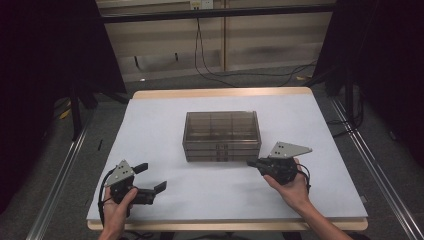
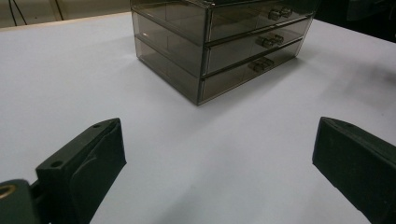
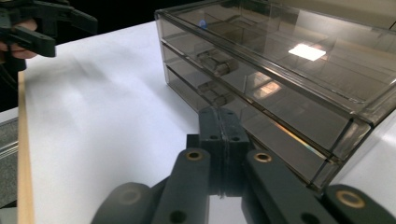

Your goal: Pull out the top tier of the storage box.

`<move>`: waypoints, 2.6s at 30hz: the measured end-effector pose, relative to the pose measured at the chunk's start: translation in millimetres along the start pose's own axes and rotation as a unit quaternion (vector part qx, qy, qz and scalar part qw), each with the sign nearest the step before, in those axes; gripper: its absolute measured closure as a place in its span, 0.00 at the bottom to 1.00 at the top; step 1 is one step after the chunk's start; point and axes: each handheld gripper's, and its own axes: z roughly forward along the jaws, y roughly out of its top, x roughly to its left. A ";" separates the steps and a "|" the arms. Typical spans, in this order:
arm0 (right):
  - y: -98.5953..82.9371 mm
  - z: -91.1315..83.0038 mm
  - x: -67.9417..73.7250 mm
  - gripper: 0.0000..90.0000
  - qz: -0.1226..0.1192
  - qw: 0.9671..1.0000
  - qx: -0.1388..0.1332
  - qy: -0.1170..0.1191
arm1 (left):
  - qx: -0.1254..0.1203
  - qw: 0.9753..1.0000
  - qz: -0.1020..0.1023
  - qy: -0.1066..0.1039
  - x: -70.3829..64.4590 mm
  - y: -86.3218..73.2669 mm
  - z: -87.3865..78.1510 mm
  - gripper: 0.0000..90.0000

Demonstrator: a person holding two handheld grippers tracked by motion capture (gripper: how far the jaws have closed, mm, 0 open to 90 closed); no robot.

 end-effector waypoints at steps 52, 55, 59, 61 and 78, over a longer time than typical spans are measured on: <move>4.5 49.7 73.2 0.74 -0.455 0.862 0.122 -0.186 | 0.003 1.000 0.000 0.001 0.2 0.1 1.9 0.03; 3.3 53.6 75.8 0.76 -0.480 0.846 0.125 -0.196 | 0.004 1.000 0.001 0.002 0.1 0.1 1.7 0.03; 1.4 58.9 77.2 0.78 -0.498 0.833 0.132 -0.203 | 0.002 1.000 -0.001 0.000 -0.1 0.1 1.9 0.03; 1.0 60.2 77.1 0.78 -0.505 0.828 0.133 -0.205 | 0.002 1.000 -0.001 -0.001 0.3 0.0 2.1 0.03; -1.4 77.0 75.5 0.80 -0.565 0.777 0.140 -0.240 | 0.007 1.000 -0.002 -0.005 1.2 -0.4 4.9 0.03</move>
